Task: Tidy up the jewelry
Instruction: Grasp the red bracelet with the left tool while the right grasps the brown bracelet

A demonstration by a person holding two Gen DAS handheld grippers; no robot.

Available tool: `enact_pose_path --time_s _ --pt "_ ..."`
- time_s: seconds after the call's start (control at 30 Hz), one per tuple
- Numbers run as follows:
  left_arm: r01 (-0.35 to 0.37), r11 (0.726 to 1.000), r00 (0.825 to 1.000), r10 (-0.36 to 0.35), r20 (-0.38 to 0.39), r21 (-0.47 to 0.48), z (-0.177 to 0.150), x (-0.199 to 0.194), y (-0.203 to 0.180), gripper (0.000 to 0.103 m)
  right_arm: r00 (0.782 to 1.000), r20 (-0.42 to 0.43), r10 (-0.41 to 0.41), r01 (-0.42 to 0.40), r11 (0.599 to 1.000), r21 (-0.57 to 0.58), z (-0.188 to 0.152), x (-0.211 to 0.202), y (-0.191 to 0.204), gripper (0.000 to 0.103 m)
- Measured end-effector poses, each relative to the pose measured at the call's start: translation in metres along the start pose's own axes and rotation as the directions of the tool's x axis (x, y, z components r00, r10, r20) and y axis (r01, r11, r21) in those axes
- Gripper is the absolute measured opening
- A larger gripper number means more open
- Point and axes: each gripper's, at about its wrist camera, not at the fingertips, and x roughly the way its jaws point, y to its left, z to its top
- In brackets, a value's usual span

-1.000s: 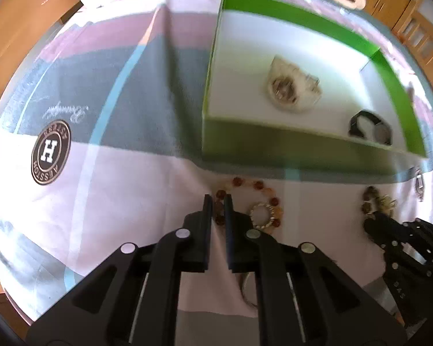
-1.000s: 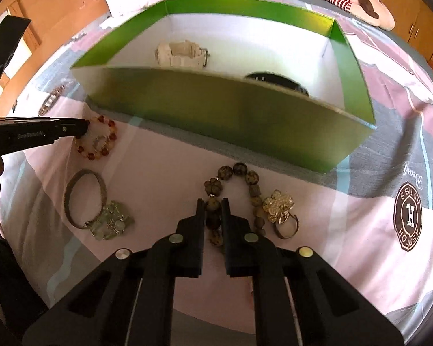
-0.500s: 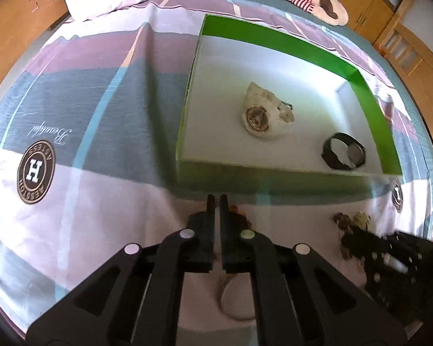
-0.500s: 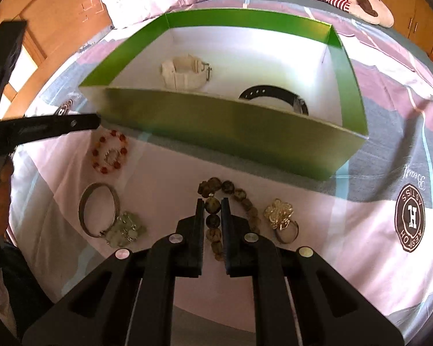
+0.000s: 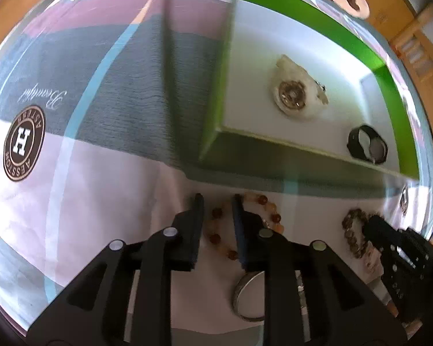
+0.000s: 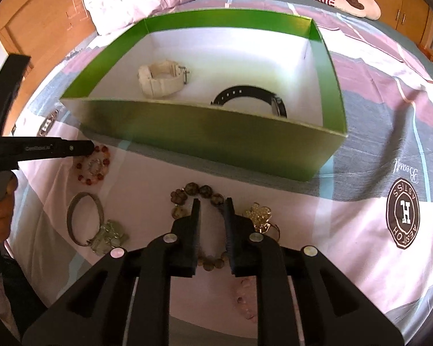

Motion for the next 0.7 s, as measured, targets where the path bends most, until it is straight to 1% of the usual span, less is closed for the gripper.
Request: enact_pose_path --time_s 0.07,0.13,0.27,0.33,0.4,0.5,0.53,0.6,0.63,0.67,0.7 --pt "0.006 1.000 1.000 -0.006 -0.011 -0.002 -0.002 0.000 0.001 0.022 1.000 0.005 -0.011 0.011 1.000 -0.009 -0.001 0.001 0.001 0.016" --pt "0.015 1.000 1.000 -0.015 -0.020 -0.002 -0.003 -0.001 0.003 0.022 1.000 0.004 -0.017 0.017 1.000 -0.012 0.000 0.003 0.001 0.019" --pt "0.026 1.000 0.999 -0.025 -0.040 0.018 -0.007 -0.002 0.002 0.029 0.999 0.012 -0.036 0.036 0.999 -0.033 -0.001 0.004 0.006 0.022" --pt "0.021 0.999 0.999 -0.020 -0.043 0.038 -0.010 -0.003 0.000 0.034 0.999 0.020 -0.050 0.051 0.997 -0.065 -0.002 0.004 0.010 0.027" --pt "0.027 0.998 0.999 -0.025 -0.045 0.054 -0.011 -0.003 -0.003 0.043 0.997 0.031 -0.071 0.074 0.992 -0.101 -0.004 0.006 0.017 0.031" --pt "0.004 0.997 0.999 -0.001 -0.038 0.076 -0.014 -0.002 -0.008 0.044 0.993 0.035 -0.113 0.117 0.981 -0.152 -0.005 0.012 0.022 0.031" --pt "-0.002 0.997 0.999 0.005 -0.034 0.076 -0.014 -0.001 -0.009 0.043 0.993 0.038 -0.113 0.117 0.982 -0.149 -0.005 0.013 0.021 0.031" --pt "-0.008 0.997 1.000 0.010 -0.028 0.071 -0.014 -0.001 -0.010 0.039 0.994 0.039 -0.103 0.108 0.985 -0.133 -0.003 0.014 0.020 0.031" --pt "-0.018 0.998 1.000 0.020 -0.023 0.063 -0.013 -0.001 -0.009 0.034 0.995 0.032 -0.095 0.099 0.987 -0.126 -0.003 0.014 0.019 0.031" --pt "-0.033 0.998 0.999 0.034 -0.019 0.055 -0.013 -0.002 -0.006 0.024 0.996 0.027 -0.085 0.088 0.989 -0.118 -0.002 0.014 0.018 0.029" --pt "-0.036 0.998 0.999 0.037 -0.016 0.048 -0.012 -0.002 -0.005 0.017 0.998 0.019 -0.058 0.060 0.993 -0.105 -0.002 0.014 0.016 0.015"
